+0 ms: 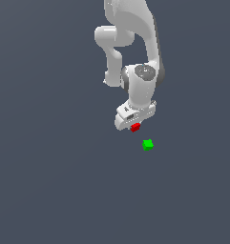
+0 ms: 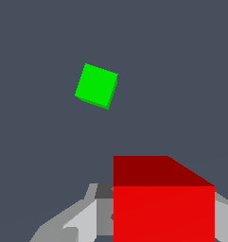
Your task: Stack the red cube on top of the green cube.
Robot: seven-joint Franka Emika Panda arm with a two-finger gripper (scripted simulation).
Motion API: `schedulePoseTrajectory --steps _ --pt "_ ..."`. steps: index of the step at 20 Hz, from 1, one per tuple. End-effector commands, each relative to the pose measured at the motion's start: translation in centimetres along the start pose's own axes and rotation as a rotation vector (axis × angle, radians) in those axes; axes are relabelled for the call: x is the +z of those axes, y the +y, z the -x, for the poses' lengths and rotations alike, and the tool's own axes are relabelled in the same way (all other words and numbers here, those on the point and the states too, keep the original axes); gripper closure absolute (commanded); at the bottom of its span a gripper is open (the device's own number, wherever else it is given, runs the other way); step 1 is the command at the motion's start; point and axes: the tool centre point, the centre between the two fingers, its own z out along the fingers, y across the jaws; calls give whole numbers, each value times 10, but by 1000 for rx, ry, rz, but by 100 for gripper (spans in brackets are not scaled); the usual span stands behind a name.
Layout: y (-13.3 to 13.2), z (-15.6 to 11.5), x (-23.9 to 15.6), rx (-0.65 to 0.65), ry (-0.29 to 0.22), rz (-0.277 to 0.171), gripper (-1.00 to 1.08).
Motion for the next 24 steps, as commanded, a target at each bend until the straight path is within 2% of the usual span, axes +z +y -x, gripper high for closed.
schedulePoseTrajectory --steps 1,14,24 --pt "-4 -8 5 -1 0 0 108" --pt "-33 -70 44 0 0 1 108" --pt "-40 -86 54 0 0 1 108"
